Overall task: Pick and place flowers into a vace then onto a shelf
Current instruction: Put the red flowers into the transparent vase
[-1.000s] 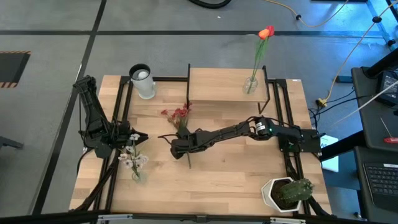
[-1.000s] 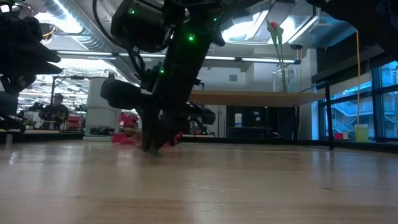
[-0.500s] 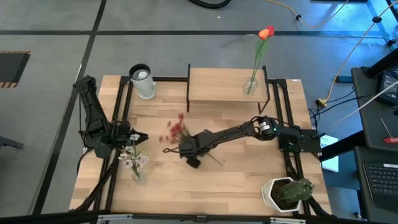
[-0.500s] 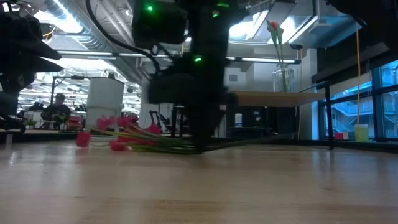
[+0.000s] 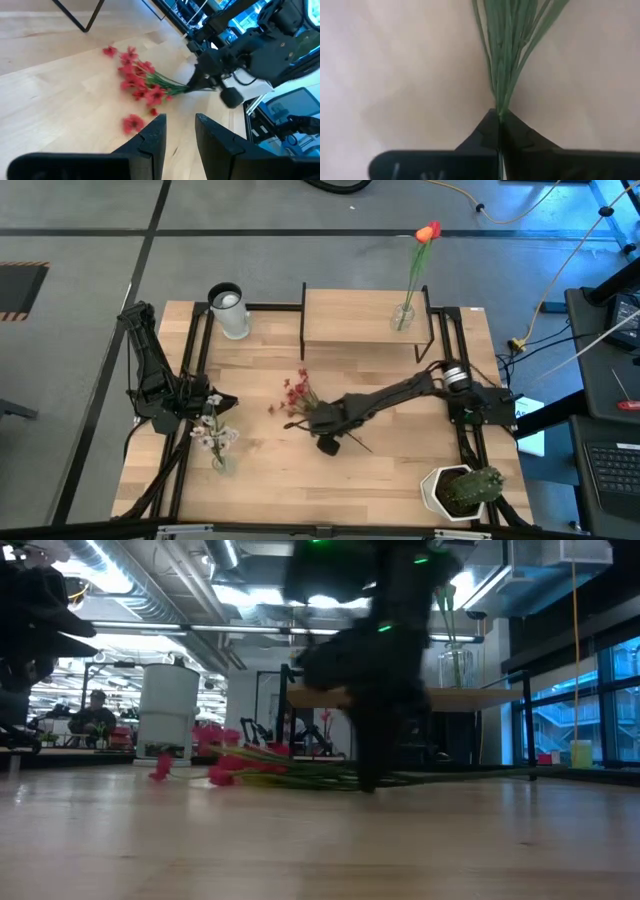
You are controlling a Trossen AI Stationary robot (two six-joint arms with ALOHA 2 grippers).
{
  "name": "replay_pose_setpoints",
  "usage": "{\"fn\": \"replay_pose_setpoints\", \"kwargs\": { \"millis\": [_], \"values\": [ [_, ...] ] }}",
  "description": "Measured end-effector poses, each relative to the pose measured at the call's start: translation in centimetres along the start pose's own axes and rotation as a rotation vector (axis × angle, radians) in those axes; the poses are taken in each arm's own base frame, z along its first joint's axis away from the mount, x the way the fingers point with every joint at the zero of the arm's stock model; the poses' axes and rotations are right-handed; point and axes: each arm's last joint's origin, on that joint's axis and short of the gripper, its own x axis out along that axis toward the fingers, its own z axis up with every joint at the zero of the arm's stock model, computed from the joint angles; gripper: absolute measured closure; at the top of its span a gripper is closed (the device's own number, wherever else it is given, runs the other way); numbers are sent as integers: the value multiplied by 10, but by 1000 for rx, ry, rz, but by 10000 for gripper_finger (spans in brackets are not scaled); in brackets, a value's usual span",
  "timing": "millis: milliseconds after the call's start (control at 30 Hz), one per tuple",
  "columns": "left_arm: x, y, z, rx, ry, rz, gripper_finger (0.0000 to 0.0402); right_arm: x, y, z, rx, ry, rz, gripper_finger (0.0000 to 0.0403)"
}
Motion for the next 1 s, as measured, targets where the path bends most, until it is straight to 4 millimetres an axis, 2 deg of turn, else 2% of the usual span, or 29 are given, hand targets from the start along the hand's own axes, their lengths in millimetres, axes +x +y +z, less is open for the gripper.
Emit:
{"fn": "replay_pose_setpoints", "kwargs": {
  "millis": [167, 300, 400, 567, 733, 867, 1000],
  "values": [
    [0, 0, 0, 1, 1, 0, 303, -12, -25, -30, 76, -106, 111, 402],
    [0, 0, 0, 2, 2, 0, 303, -11, -38, -53, 128, -193, 203, 402],
    [0, 0, -1, 96, 22, -5, 303, -6, -42, -60, 158, -235, 252, 402],
    [-1, -14, -1, 260, 82, -104, 285, -4, -43, -61, 183, -256, 270, 402],
    [-3, -29, 0, 440, 115, -248, 238, -6, -43, -58, 189, -259, 277, 401],
    [-2, -26, -4, 588, 191, -283, 204, -10, -41, -52, 235, -269, 296, 400],
    [-1, -15, -9, 709, 253, -235, 195, -13, -40, -48, 274, -276, 312, 399]
  ]
}}
